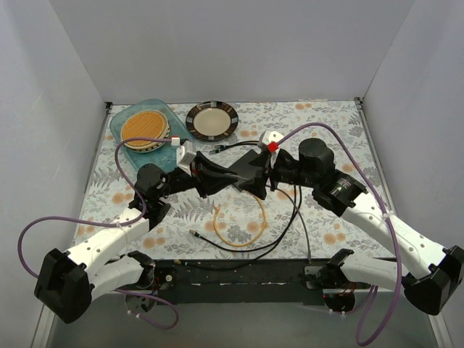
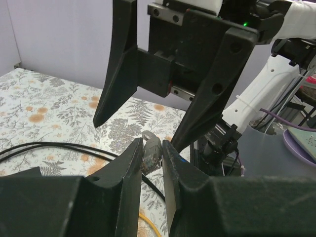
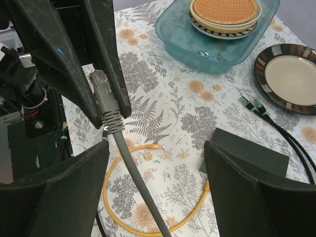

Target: Insert the plug into the switch port

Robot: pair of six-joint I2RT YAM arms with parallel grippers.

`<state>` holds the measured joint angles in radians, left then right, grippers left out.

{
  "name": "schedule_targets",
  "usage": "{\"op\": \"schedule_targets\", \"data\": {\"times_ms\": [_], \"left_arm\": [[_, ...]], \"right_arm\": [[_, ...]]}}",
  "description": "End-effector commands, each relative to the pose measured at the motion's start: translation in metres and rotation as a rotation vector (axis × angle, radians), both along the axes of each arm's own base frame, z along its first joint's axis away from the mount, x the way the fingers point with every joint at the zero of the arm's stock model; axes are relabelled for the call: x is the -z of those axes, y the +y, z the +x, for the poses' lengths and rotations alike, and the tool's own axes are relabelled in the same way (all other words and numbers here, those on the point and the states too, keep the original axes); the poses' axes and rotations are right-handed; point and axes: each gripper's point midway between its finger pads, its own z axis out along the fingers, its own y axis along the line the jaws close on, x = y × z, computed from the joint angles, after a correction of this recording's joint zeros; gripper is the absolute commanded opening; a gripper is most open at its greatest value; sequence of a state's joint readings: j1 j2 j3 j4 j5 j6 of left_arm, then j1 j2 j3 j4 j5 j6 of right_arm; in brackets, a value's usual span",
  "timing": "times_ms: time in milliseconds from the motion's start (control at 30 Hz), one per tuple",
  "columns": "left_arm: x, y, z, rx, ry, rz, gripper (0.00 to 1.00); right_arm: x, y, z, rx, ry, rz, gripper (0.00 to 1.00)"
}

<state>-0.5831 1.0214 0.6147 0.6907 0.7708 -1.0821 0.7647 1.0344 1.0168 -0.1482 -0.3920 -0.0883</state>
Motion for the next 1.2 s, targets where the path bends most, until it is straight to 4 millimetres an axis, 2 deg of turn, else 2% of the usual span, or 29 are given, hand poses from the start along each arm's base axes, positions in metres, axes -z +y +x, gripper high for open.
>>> {"op": "schedule_targets", "data": {"times_ms": [0, 67, 133, 200, 300, 333, 400, 433, 467, 500, 533, 567, 600, 667, 733, 833, 933, 1033, 1100, 1167], "left_arm": [[-0.015, -0.001, -0.011, 0.053, -0.075, -0.018, 0.0], [-0.015, -0.003, -0.011, 0.06, -0.071, -0.012, 0.0], [-0.012, -0.005, -0.01, 0.065, -0.06, 0.0, 0.0], [-0.012, -0.006, -0.009, 0.065, -0.058, 0.006, 0.0], [-0.01, -0.009, -0.009, 0.07, -0.051, 0.012, 0.0], [-0.011, -0.009, -0.009, 0.071, -0.05, 0.011, 0.0], [-0.011, -0.011, -0.009, 0.076, -0.048, 0.012, 0.0], [-0.012, -0.01, -0.009, 0.073, -0.05, 0.01, 0.0], [-0.012, -0.011, -0.009, 0.075, -0.052, 0.011, 0.0], [-0.011, -0.011, -0.008, 0.071, -0.046, 0.014, 0.0], [-0.012, -0.011, -0.007, 0.064, -0.046, 0.016, 0.0], [-0.015, -0.01, -0.003, 0.035, -0.043, 0.01, 0.06], [-0.013, -0.009, 0.001, 0.017, -0.026, 0.014, 0.29], [-0.019, -0.007, 0.011, -0.044, 0.001, 0.002, 0.46], [-0.022, -0.003, 0.022, -0.114, 0.062, -0.002, 0.73], [-0.031, 0.003, 0.034, -0.199, 0.132, -0.037, 0.87], [-0.036, 0.003, 0.037, -0.211, 0.19, -0.062, 0.87], [-0.036, -0.005, 0.041, -0.183, 0.251, -0.036, 0.81], [-0.024, -0.013, 0.044, -0.157, 0.295, 0.008, 0.73], [-0.022, -0.02, 0.044, -0.118, 0.313, 0.025, 0.66]], "right_arm": [[-0.012, 0.005, -0.001, -0.049, -0.042, 0.038, 0.82], [-0.015, 0.007, -0.002, -0.063, -0.047, 0.052, 0.81], [-0.018, 0.009, -0.006, -0.091, -0.041, 0.068, 0.75], [-0.02, 0.013, -0.008, -0.111, -0.038, 0.085, 0.75], [-0.018, 0.019, -0.01, -0.143, -0.011, 0.088, 0.67], [-0.018, 0.02, -0.01, -0.156, -0.007, 0.09, 0.53], [-0.012, 0.023, -0.01, -0.16, 0.021, 0.073, 0.33], [-0.01, 0.024, -0.009, -0.161, 0.029, 0.068, 0.16], [-0.008, 0.024, -0.008, -0.157, 0.032, 0.063, 0.07], [-0.007, 0.023, -0.007, -0.151, 0.034, 0.058, 0.01], [-0.005, 0.022, -0.005, -0.132, 0.034, 0.051, 0.01], [-0.005, 0.019, -0.005, -0.118, 0.03, 0.05, 0.01], [-0.004, 0.017, -0.004, -0.108, 0.019, 0.047, 0.01], [-0.004, 0.01, -0.001, -0.067, -0.001, 0.039, 0.01], [-0.001, 0.004, 0.003, -0.029, -0.021, 0.019, 0.01], [0.004, -0.004, 0.004, -0.001, -0.036, -0.007, 0.01], [0.011, -0.008, 0.003, 0.007, -0.033, -0.031, 0.01], [0.014, -0.011, 0.002, 0.014, -0.031, -0.037, 0.01], [0.016, -0.012, 0.002, 0.016, -0.035, -0.036, 0.01], [0.018, -0.014, 0.001, 0.022, -0.035, -0.034, 0.01]]}}
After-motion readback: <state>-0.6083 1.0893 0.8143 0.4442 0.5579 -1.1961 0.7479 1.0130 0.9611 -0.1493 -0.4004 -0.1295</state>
